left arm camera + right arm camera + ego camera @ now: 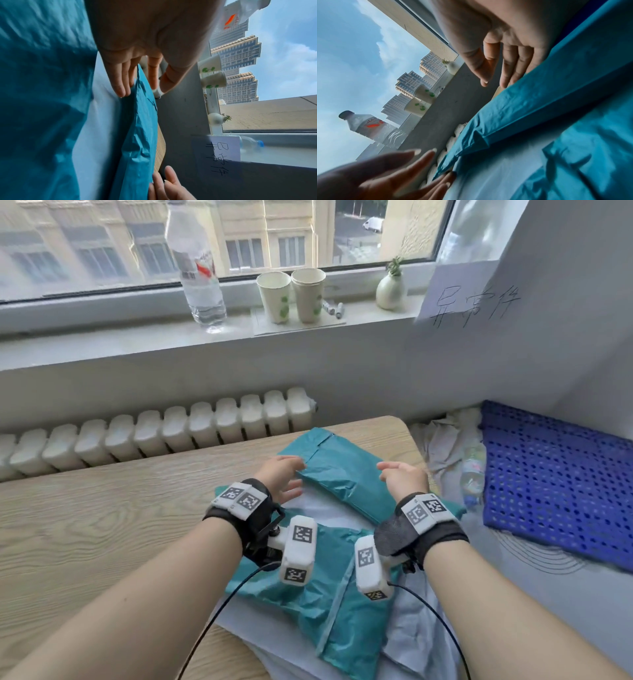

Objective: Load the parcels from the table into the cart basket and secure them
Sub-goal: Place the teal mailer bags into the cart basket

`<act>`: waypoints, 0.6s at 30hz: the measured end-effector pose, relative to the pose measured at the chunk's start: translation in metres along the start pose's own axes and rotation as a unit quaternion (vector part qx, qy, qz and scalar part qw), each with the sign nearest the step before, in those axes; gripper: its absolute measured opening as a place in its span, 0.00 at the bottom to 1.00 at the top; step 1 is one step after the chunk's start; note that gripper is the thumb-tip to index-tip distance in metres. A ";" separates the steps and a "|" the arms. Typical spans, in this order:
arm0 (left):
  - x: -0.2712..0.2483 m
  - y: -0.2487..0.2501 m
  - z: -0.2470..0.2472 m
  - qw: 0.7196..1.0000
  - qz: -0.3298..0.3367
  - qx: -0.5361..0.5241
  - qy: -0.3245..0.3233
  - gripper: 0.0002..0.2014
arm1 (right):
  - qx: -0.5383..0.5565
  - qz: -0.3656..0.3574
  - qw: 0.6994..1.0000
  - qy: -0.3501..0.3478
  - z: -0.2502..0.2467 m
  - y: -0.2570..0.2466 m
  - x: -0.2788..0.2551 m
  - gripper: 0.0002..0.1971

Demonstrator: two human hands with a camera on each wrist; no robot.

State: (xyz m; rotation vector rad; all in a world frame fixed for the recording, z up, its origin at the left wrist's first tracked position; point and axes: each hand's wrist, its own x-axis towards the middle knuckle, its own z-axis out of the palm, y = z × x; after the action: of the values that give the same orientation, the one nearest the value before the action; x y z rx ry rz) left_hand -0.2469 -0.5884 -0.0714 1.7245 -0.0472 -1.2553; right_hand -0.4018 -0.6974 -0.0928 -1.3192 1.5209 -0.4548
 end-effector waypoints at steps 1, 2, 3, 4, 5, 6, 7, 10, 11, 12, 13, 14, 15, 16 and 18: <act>0.003 0.000 0.006 1.000 -0.006 0.003 -0.013 0.09 | -0.005 0.004 1.000 -0.007 0.001 0.002 0.004 0.12; 0.005 0.000 0.011 1.000 -0.012 0.003 -0.025 0.12 | -0.010 0.006 1.000 -0.011 0.001 0.004 0.008 0.12; 0.007 0.000 0.016 0.999 -0.017 0.002 -0.035 0.12 | -0.013 0.009 1.000 -0.014 0.001 0.005 0.011 0.12; 0.008 0.000 0.020 0.999 -0.022 -0.003 -0.041 0.11 | -0.015 0.010 1.000 -0.017 0.001 0.006 0.014 0.12; 0.009 0.001 0.025 0.999 -0.025 -0.009 -0.043 0.10 | -0.016 0.012 1.000 -0.020 0.001 0.007 0.016 0.12; 0.010 0.002 0.028 0.999 -0.026 -0.015 -0.042 0.09 | -0.014 0.013 1.000 -0.024 0.000 0.008 0.019 0.12; 0.011 0.003 0.031 0.999 -0.024 -0.018 -0.041 0.10 | -0.013 0.015 0.999 -0.027 0.000 0.009 0.021 0.11; 0.008 0.009 0.035 0.998 -0.008 -0.031 -0.053 0.13 | -0.007 0.006 0.999 -0.031 0.001 0.007 0.023 0.06; 0.005 0.012 0.036 0.997 -0.003 -0.040 -0.060 0.14 | -0.005 0.000 1.000 -0.031 0.001 0.005 0.022 0.04; 0.001 0.015 0.037 0.996 0.003 -0.051 -0.069 0.15 | -0.006 -0.007 1.000 -0.030 0.000 0.001 0.021 0.03; -0.004 0.018 0.037 0.995 0.010 -0.063 -0.077 0.16 | -0.012 -0.015 0.999 -0.031 -0.001 -0.004 0.019 0.02; -0.009 0.022 0.038 0.993 0.020 -0.076 -0.084 0.17 | -0.020 -0.025 0.999 -0.032 -0.003 -0.010 0.016 0.01; -0.014 0.025 0.039 0.991 0.030 -0.090 -0.092 0.17 | -0.029 -0.037 0.998 -0.033 -0.005 -0.016 0.013 0.02; -0.020 0.029 0.040 0.989 0.040 -0.103 -0.099 0.18 | -0.035 -0.051 0.998 -0.030 -0.007 -0.023 0.010 0.03; -0.034 0.037 0.040 0.984 0.060 -0.119 -0.116 0.17 | -0.049 -0.073 0.996 -0.017 -0.013 -0.035 0.003 0.02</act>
State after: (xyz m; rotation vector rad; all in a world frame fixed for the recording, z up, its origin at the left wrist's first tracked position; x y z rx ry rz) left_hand -0.2754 -0.6169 -0.0218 1.3472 -0.1311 -1.3091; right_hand -0.3950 -0.7156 -0.0606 -1.5142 1.4390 -0.4535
